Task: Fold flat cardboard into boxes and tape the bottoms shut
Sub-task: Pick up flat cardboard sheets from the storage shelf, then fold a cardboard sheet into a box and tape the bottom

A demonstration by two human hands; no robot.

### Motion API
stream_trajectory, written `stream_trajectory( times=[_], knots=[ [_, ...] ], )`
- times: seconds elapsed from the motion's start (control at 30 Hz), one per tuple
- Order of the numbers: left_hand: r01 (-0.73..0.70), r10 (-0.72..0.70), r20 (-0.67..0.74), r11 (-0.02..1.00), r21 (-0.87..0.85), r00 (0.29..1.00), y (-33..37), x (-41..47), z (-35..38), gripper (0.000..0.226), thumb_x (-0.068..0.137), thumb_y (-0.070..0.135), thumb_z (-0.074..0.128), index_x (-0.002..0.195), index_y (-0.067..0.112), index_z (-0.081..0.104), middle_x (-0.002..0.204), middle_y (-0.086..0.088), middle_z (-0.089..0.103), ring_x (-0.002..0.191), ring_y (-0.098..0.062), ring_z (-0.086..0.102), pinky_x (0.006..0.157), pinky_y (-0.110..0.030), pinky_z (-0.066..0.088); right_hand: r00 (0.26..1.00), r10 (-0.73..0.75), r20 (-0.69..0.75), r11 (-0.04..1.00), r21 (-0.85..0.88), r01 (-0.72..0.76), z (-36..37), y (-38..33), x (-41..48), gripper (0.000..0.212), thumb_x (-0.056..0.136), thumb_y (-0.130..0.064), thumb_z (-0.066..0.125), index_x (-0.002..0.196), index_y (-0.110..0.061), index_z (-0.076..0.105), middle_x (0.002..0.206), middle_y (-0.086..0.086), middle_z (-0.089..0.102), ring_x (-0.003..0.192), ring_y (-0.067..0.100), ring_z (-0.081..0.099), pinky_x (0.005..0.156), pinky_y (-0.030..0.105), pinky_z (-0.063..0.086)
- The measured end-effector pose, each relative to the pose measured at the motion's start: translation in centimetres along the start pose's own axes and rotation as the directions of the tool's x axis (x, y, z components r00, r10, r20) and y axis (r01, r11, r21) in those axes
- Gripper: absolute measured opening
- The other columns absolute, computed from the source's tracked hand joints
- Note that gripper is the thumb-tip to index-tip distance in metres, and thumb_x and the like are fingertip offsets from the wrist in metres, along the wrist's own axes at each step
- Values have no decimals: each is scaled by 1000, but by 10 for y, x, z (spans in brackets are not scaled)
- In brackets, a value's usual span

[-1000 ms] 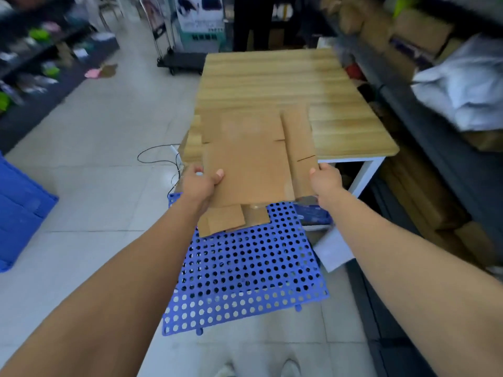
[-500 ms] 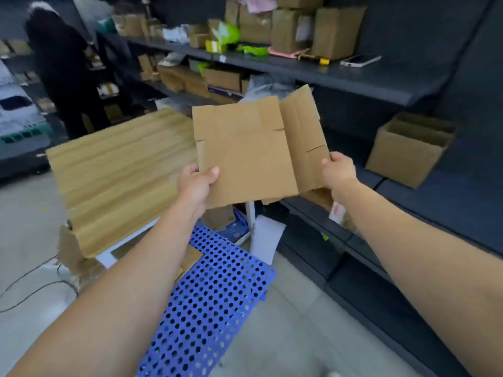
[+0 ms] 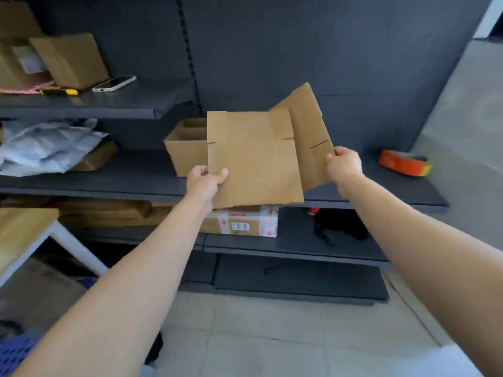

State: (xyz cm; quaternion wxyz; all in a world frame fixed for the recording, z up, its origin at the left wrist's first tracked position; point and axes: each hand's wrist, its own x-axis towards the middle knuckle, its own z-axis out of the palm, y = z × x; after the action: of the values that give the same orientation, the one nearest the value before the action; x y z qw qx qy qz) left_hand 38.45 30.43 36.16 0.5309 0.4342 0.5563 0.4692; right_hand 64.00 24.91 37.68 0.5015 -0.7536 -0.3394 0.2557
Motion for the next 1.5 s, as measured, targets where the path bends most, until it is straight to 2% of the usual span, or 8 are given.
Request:
stream_trajectory(
  times=[0.13, 0.33, 0.5, 0.7, 0.87, 1.17, 1.3, 1.5],
  knots=[
    [25, -31, 125, 999, 44, 992, -14, 7, 103, 33, 85, 18, 70, 110, 10, 51, 113, -8, 63, 100, -25, 60, 87, -44, 51, 991, 30, -132, 998, -45, -36, -83, 31, 49, 25, 93, -10, 39, 101, -17, 62, 92, 1, 58, 80, 18, 50, 57, 24, 39],
    [85, -99, 166, 993, 85, 981, -38, 25, 205, 35, 88, 14, 68, 117, 9, 49, 109, -5, 58, 95, -21, 55, 80, -35, 46, 958, 91, -274, 987, -103, -123, -159, 69, 105, 20, 89, -7, 39, 79, -13, 55, 70, 2, 48, 66, 20, 40, 53, 26, 31],
    [115, -141, 183, 982, 147, 973, -52, 56, 262, 48, 90, 13, 66, 131, 6, 42, 109, -1, 50, 98, -19, 49, 82, -30, 39, 936, 116, -333, 976, -138, -170, -179, 89, 150, 23, 90, -11, 40, 88, -9, 63, 80, 6, 53, 72, 23, 44, 63, 29, 37],
    [156, -209, 206, 957, 245, 956, -67, 110, 316, 52, 87, 14, 69, 133, 4, 44, 127, -9, 57, 103, -24, 55, 98, -40, 45, 908, 86, -410, 943, -259, -207, -193, 100, 207, 23, 90, -12, 40, 91, -14, 63, 89, 8, 59, 79, 28, 52, 70, 32, 43],
    [179, -254, 201, 927, 331, 946, -86, 136, 351, 54, 90, 13, 65, 137, 3, 40, 136, -11, 51, 124, -28, 48, 99, -36, 37, 892, 82, -444, 922, -307, -237, -195, 106, 242, 32, 90, -10, 40, 107, -12, 67, 106, 12, 65, 97, 33, 60, 78, 32, 45],
    [237, -332, 145, 861, 450, 932, -116, 162, 382, 64, 91, 15, 64, 145, 3, 31, 146, -13, 41, 133, -30, 39, 109, -41, 31, 928, 58, -368, 898, -388, -210, -197, 116, 290, 29, 94, -13, 44, 113, -12, 66, 107, 10, 64, 97, 31, 59, 72, 28, 40],
    [235, -318, 79, 827, 511, 945, -126, 163, 392, 58, 90, 19, 66, 139, 3, 40, 139, -14, 49, 126, -32, 47, 103, -41, 38, 957, 25, -289, 884, -440, -156, -201, 118, 308, 23, 92, -12, 41, 95, -15, 64, 90, 6, 55, 82, 27, 50, 67, 26, 35],
    [209, -198, -89, 744, 635, 976, -127, 157, 410, 49, 86, 21, 68, 128, 6, 48, 134, -14, 51, 120, -34, 51, 98, -45, 45, 987, -21, -159, 854, -517, -65, -214, 119, 327, 20, 89, -8, 40, 74, -12, 53, 83, 8, 52, 77, 26, 46, 66, 28, 33]
  ],
)
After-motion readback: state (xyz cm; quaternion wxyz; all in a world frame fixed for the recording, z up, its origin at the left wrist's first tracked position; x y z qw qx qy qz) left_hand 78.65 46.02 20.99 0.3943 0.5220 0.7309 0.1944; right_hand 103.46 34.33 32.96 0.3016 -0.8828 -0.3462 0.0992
